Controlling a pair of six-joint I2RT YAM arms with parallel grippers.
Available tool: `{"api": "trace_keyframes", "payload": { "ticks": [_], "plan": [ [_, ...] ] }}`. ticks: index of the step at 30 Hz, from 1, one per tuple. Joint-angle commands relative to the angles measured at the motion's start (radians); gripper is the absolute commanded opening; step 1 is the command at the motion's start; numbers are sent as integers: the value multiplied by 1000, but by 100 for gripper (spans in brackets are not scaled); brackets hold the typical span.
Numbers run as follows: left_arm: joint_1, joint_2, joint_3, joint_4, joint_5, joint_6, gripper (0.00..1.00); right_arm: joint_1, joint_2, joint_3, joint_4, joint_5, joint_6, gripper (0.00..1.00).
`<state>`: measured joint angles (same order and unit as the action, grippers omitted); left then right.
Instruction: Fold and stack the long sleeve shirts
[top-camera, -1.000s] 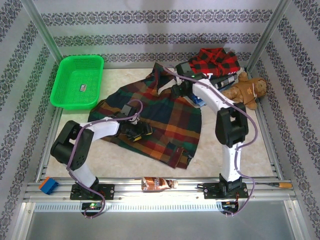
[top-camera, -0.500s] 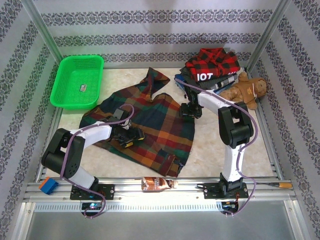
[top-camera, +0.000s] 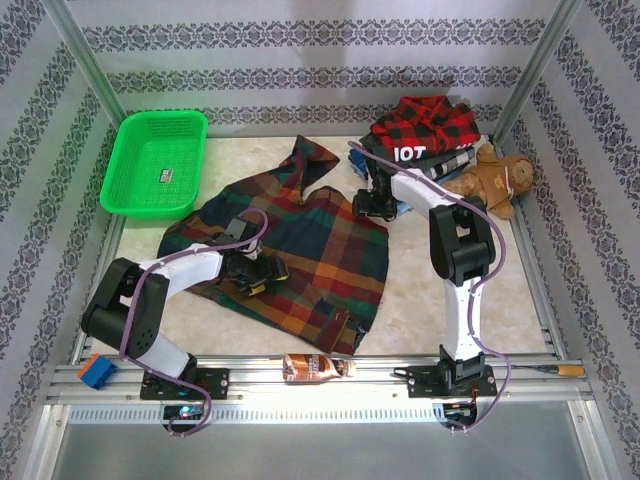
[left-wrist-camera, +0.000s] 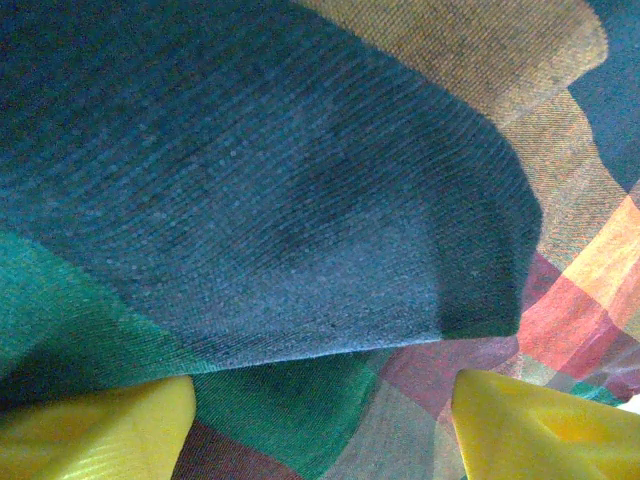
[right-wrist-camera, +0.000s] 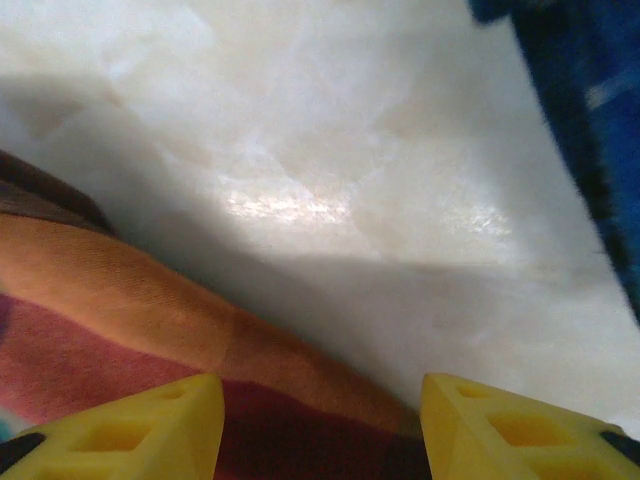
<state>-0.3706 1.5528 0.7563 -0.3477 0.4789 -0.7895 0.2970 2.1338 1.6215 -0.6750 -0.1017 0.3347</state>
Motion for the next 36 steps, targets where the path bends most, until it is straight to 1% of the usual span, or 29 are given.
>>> {"api": "trace_keyframes", "payload": {
  "ticks": [1,3,5,9,12,15,17,18,19,20,23,24,25,26,27,29,30,31,32,33,34,35,36],
  "plan": [
    [16,59,-77,-146,-100,0,73,12,26,13,-19,-17,1,53],
    [16,62,-76,-143,-100,1,73,23,36,15,-26,0,14,51],
    [15,64,-71,-138,-95,2,74,30,55,22,-33,42,30,47],
    [15,66,-56,-126,-76,11,76,30,103,65,-39,155,56,32],
    [14,50,-32,-99,-38,17,78,34,137,129,-34,234,54,30],
    [13,13,9,-83,27,55,84,45,160,198,-14,286,41,33],
    [21,-33,67,-132,64,81,88,62,159,245,-6,297,28,37],
    [25,-54,103,-163,71,88,98,72,148,254,-6,314,22,40],
    [31,-73,147,-197,67,96,100,80,132,256,-5,329,19,43],
    [34,-80,163,-214,63,100,100,86,116,253,-1,337,16,46],
    [59,-100,253,-291,27,122,100,92,91,243,3,343,14,49],
    [100,-102,331,-373,-33,142,100,96,43,217,14,348,4,54],
    [186,-82,427,-442,-104,143,100,102,-42,165,8,327,-29,59],
    [237,-58,471,-429,-130,155,100,103,-125,106,-32,193,-59,60],
    [256,-34,500,-424,-160,174,100,105,-165,67,-49,108,-57,60],
    [275,43,564,-427,-218,239,97,110,-240,-38,-72,-67,-7,58],
    [275,80,594,-429,-248,270,93,114,-274,-100,-64,-122,29,57],
    [275,122,619,-424,-272,315,79,123,-308,-169,-51,-154,74,55],
    [274,162,633,-419,-317,347,68,140,-334,-226,-50,-154,108,54],
    [278,188,638,-414,-358,352,60,159,-349,-265,-45,-155,120,54],
    [287,221,635,-393,-370,355,54,182,-354,-302,-42,-151,129,54],
    [292,245,628,-372,-366,357,52,205,-349,-332,-40,-154,141,54],
    [292,262,626,-357,-370,358,51,214,-334,-349,-36,-176,147,52]
  ]
}}
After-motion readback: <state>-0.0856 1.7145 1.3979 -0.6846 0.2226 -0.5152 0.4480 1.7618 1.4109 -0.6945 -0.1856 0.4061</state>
